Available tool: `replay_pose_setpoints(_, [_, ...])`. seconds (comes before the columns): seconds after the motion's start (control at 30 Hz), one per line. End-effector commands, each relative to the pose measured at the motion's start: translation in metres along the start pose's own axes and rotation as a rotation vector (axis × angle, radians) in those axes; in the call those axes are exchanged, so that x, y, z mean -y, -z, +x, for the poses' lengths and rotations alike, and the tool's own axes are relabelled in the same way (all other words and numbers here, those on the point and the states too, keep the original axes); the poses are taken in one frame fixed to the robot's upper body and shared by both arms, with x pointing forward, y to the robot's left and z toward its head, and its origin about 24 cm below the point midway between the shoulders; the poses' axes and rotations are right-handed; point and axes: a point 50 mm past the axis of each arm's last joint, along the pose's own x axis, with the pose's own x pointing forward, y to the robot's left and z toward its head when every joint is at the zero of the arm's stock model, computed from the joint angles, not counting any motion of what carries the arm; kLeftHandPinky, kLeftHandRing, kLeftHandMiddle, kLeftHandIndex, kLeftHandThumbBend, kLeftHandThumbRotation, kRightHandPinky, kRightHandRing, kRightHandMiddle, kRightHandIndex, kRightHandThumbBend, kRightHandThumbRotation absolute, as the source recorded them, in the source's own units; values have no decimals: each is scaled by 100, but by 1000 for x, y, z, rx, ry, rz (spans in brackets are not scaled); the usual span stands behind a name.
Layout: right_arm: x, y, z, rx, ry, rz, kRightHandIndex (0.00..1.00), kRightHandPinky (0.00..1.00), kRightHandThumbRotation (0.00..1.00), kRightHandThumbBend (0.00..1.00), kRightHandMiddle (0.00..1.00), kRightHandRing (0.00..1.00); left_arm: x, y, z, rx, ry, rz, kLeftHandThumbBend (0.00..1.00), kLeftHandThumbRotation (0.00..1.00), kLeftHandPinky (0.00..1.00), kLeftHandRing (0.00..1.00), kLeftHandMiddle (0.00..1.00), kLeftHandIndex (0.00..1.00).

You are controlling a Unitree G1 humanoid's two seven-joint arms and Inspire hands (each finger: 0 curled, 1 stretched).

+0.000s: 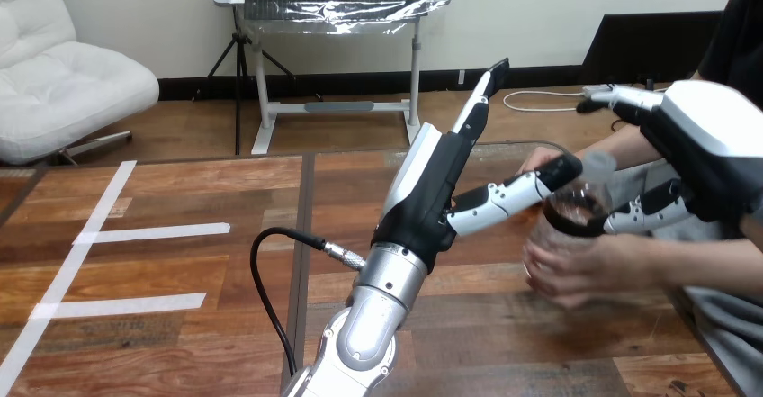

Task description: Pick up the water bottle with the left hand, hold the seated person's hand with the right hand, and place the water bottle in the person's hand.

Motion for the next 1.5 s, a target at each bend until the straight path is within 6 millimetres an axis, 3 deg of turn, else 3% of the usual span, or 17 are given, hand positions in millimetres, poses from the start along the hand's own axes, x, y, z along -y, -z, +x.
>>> replay_pose_setpoints(0.0, [17,-12,-7,44,103,46,86,86,0,73,92,92,-1,-18,3,87,-45,-45,75,73,95,98,100,100])
replay_pose_setpoints(0.2, [18,-18,-13,63,147,74,85,84,0,69,91,90,-3,-18,1,85,-50,-49,75,78,93,97,100,100])
replay_pose_setpoints(0.5, [15,-30,-24,100,258,163,83,77,10,53,89,88,-6,-20,-7,83,-67,-75,74,83,93,98,100,100])
replay_pose_setpoints(0.93, [0,-51,-37,168,421,300,81,72,1,36,87,85,-13,-21,-30,109,-125,-127,64,83,92,93,96,96])
replay_pose_setpoints(1.17, [-11,-61,-39,242,473,432,78,70,0,29,86,83,-18,-22,-46,124,-160,-139,58,87,90,91,95,94])
replay_pose_setpoints(1.47, [-32,-73,-39,311,479,565,78,72,0,21,88,85,-25,-20,-73,128,-236,-153,55,84,86,87,91,91])
